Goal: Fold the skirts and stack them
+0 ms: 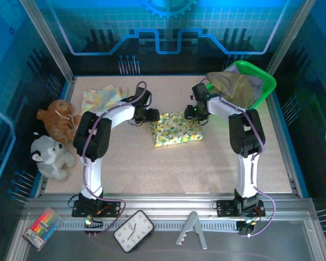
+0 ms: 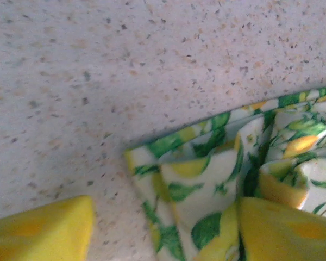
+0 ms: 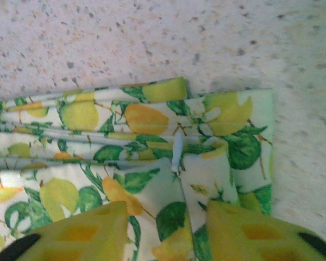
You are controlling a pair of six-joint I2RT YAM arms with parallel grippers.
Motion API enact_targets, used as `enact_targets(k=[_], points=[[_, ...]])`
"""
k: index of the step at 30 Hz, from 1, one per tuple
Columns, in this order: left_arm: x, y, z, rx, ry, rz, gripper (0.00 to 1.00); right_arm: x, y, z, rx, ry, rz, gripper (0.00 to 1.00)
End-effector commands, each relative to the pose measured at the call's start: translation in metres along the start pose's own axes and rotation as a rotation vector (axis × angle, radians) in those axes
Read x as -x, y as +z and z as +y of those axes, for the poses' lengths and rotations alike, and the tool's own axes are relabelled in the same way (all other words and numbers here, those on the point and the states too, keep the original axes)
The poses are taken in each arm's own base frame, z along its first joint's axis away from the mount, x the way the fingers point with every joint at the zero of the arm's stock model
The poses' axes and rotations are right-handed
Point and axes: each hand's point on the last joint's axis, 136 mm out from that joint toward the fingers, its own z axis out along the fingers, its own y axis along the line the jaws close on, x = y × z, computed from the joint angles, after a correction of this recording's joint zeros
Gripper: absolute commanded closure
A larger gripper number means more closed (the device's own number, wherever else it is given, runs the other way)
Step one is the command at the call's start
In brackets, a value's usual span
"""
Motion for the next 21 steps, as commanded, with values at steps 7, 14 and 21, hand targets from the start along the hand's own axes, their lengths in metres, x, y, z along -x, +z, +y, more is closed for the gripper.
enact_targets(k=[7, 14, 21], points=[[-0.037, -0.062, -0.020, -0.215, -0.141, 0.081, 0.01, -0.011, -0.043, 0.033, -0.002, -0.094, -0.004, 0.80], [-0.060, -0.035, -0.033, -0.283, -0.226, 0.171, 0.01, -0.025, -0.004, 0.021, -0.025, -0.049, 0.092, 1.00], [-0.072, -0.007, -0.037, -0.234, -0.180, 0.221, 0.09, -0.048, 0.029, 0.008, -0.032, 0.013, 0.211, 1.00]])
